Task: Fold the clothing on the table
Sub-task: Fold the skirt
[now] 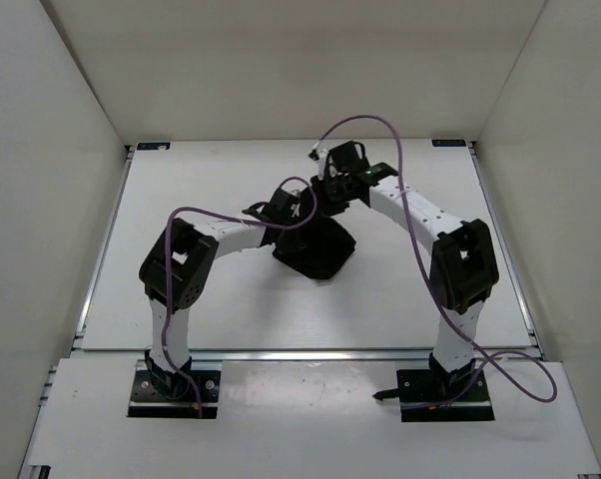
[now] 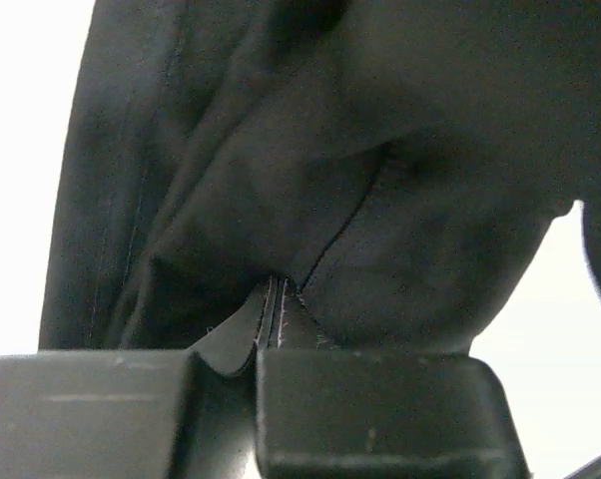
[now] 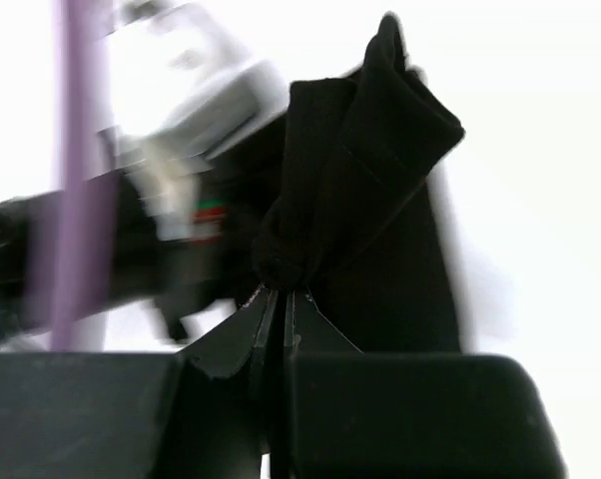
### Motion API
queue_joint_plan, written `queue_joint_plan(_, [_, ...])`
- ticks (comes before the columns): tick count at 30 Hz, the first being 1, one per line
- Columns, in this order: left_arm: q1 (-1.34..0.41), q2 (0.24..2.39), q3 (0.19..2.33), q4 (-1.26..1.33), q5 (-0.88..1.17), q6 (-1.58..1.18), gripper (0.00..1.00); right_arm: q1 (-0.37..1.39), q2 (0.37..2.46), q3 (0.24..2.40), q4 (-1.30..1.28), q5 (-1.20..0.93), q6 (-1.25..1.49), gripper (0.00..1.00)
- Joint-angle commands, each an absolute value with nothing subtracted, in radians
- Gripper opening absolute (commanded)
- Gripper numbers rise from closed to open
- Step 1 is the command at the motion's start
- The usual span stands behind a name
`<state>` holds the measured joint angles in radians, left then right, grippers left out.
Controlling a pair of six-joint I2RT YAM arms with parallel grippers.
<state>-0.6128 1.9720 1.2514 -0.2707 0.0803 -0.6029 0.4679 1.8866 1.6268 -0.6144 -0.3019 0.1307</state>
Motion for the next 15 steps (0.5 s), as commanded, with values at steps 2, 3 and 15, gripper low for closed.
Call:
queue_joint_plan(2, [-0.575, 2.002, 1.235, -0.259, 0.114, -0.606, 0.0, 0.549, 1.945, 1.638, -0.667, -0.36, 0.181, 0.0])
queue_joint_plan(3, [-0.557, 1.996, 1.232, -0.256, 0.123, -0.606, 0.0, 0.563, 1.944, 1.617, -0.666, -0.373, 0.184, 0.0])
queue_joint_plan(15, [-0.511, 1.983, 1.151, -0.169, 0.218, -0.614, 0.0, 0.609, 1.887, 1.425, -0.556, -0.488, 0.255, 0.0])
